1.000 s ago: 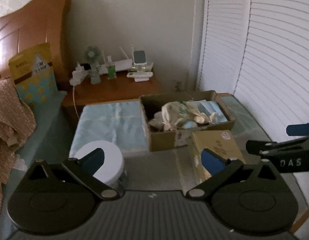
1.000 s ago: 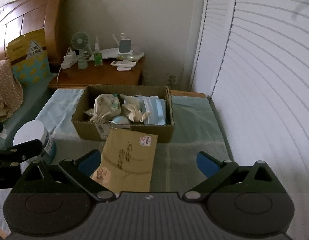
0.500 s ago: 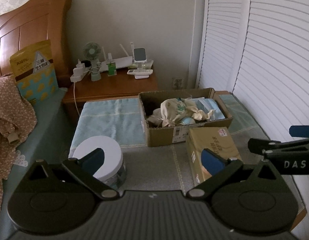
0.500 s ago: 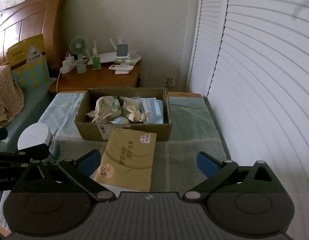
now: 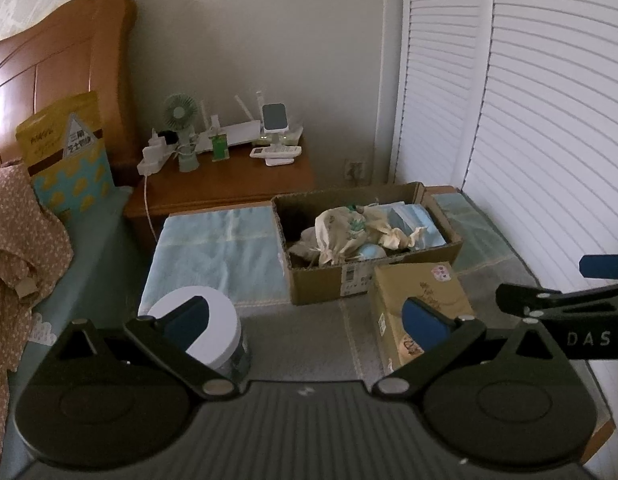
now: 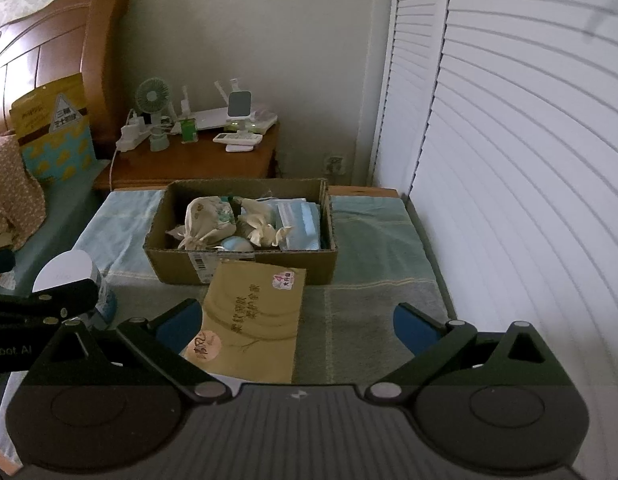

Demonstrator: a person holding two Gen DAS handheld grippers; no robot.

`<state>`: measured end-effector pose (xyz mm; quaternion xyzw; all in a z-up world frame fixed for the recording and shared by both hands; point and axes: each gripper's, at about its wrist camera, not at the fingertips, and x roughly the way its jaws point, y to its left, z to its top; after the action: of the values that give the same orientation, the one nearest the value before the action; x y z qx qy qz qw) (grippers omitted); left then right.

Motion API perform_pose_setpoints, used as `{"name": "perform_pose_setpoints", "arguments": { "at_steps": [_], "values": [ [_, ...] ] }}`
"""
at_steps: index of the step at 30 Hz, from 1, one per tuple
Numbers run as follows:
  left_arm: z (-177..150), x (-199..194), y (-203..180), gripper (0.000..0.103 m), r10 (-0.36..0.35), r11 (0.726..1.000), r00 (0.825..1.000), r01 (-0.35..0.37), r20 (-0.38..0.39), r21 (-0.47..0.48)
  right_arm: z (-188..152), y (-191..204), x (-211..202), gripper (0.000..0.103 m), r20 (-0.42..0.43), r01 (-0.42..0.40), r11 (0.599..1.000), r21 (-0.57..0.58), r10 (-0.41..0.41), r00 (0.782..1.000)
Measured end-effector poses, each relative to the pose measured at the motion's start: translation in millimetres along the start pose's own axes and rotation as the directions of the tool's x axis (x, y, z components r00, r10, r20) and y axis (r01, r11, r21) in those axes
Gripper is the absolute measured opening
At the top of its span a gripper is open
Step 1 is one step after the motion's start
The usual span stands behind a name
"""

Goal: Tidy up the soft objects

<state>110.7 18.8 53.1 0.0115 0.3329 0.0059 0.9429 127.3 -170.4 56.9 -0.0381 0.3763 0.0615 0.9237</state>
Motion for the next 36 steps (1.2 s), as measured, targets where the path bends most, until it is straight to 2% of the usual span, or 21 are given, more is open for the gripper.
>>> {"name": "perform_pose_setpoints", "arguments": {
  "at_steps": [36],
  "values": [
    [3.7, -1.6, -6.8, 0.102, -0.005, 1.0, 1.0, 0.005, 0.01, 0.016, -1.3, -4.3, -4.0, 0.103, 0.015, 0.018, 1.0, 0.012, -0.018, 1.0]
  ]
}}
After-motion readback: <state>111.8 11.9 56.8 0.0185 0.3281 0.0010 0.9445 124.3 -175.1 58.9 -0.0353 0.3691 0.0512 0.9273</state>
